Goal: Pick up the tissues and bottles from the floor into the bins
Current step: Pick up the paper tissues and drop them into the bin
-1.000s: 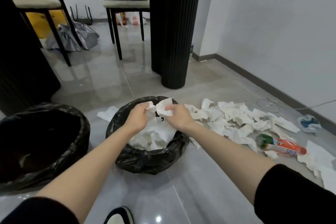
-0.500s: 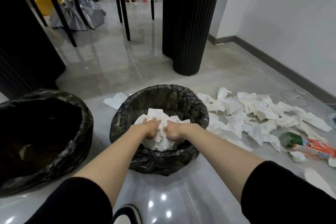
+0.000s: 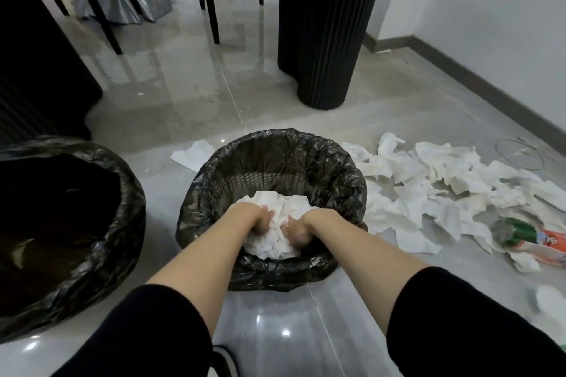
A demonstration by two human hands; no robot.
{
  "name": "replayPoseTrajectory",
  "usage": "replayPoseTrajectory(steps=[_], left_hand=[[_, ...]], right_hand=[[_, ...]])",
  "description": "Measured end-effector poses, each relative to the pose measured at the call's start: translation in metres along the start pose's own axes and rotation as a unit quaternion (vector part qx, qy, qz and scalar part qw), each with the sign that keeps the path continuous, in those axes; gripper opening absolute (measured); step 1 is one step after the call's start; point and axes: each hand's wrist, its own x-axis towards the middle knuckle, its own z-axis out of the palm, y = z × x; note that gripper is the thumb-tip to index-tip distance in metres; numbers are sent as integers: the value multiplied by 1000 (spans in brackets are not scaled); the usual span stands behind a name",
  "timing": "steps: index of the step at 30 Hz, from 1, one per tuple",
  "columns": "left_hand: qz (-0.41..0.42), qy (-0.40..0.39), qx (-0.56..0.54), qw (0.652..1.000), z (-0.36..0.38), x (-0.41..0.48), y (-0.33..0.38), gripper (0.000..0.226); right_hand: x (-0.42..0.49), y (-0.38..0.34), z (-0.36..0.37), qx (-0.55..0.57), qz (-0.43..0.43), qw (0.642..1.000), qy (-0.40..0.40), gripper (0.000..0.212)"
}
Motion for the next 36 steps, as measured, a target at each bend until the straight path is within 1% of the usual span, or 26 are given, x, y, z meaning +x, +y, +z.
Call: replayPoseTrajectory(steps=[3, 6, 8, 11, 13, 15, 17, 19, 22, 26, 31, 36], left_hand=[[-14, -21, -5, 1000, 8, 8, -4, 59], [4, 15, -6, 1000, 7, 6, -4, 54], [13, 37, -26, 999, 2, 1, -4, 53], [19, 77, -50, 996, -12, -11, -1, 55], [29, 112, -53, 992, -23, -26, 4, 59], [33, 143, -61, 987, -36, -41, 12, 63], [36, 180, -79, 980, -48, -59, 23, 62], [51, 228, -112, 966, -59, -71, 32, 58], [73, 280, -162, 943, -71, -87, 51, 56], [104, 315, -185, 925, -82, -104, 87, 50], [159, 319, -142, 924, -84, -112, 143, 49], [181, 304, -114, 928, -69, -104, 192, 44]], right_hand=[[-2, -1, 2, 2, -14, 1000, 18, 56], [-10, -1, -2, 41, -29, 997, 59, 49], [-20, 1, -5, 54, -26, 990, 125, 47], [-41, 9, -11, 48, 1, 972, 232, 53], [-63, 20, -14, 26, 3, 951, 307, 47], [-84, 32, -15, 30, -5, 921, 389, 43], [-104, 47, -12, 65, -10, 884, 463, 46], [-123, 61, -7, 120, -3, 856, 503, 45], [-148, 83, 7, 176, 34, 833, 523, 41], [-165, 107, 29, 221, 88, 823, 516, 43], [-175, 133, 58, 279, 131, 815, 491, 45], [-173, 158, 88, 323, 160, 815, 453, 49]])
